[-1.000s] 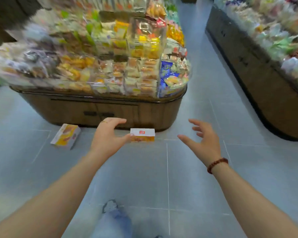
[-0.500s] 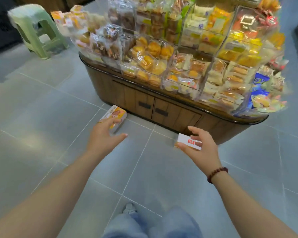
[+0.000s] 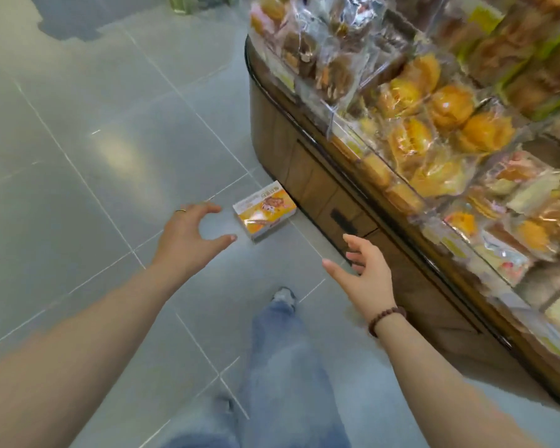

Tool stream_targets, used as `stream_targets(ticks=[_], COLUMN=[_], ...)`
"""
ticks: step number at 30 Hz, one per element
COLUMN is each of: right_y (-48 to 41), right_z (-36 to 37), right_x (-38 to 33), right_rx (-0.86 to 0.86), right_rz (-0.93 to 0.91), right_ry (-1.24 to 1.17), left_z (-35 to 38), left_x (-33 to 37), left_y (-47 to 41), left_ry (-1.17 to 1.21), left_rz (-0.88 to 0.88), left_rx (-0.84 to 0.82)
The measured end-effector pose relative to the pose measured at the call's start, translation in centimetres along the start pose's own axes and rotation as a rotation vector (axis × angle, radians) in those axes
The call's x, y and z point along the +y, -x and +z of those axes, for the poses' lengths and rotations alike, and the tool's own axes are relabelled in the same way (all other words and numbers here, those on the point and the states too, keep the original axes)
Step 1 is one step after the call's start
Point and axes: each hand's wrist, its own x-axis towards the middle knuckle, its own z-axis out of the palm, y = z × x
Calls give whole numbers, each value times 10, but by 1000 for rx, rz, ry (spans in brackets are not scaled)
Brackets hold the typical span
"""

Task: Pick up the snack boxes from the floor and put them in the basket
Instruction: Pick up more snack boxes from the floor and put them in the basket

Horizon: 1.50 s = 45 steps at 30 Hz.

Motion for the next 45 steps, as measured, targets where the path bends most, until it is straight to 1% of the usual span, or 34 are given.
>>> stream_targets(ticks=[5,9,13,16,20,23,25,27,29,31,35,37,39,41,45], right_y=[-143,-229,-291,-331,-375,-408,-427,-443,-457,-467,-475,-471,-461,-449,-431], right_z=[53,116,186,236,291,325,344,361,368,371,370,369,371,377,391], right_x=[27,75,134,181,234,258,269,279,285,289,290,289,286,286,283], right_rx=[-109,-192,-271,-244,-240,-265,-252,-219,-158,-127,-153,-211,-268,-308,-310], right_rz=[-28,-25,-23,-25,-18,-53,-72,-98,-119,-111,-88,-21,81,140,210], right_ry=[49,113,179,217,305,359,389,429,511,590,684,728,717,691,623], left_z=[62,127,197,247,310,352,375,395,410,421,427,421,409,396,378], left_x=[-39,-94,-160,-204,-254,-282,-295,-307,-315,-322,-330,-337,-346,-355,-362], left_y=[-105,-172,-220,-249,-281,-302,-314,-325,-334,-339,-340,-337,-335,-334,-333], left_ry=[-160,-146,-83,-30,34,89,147,212,285,331,391,374,345,307,241], left_rz=[-89,-120,-157,-215,-232,-215,-212,-249,-283,-274,-265,-248,-222,-204,-187], left_rx=[-102,-117,-98,-84,-94,-89,-72,-25,-10,-13,-6,-32,-105,-181,-259])
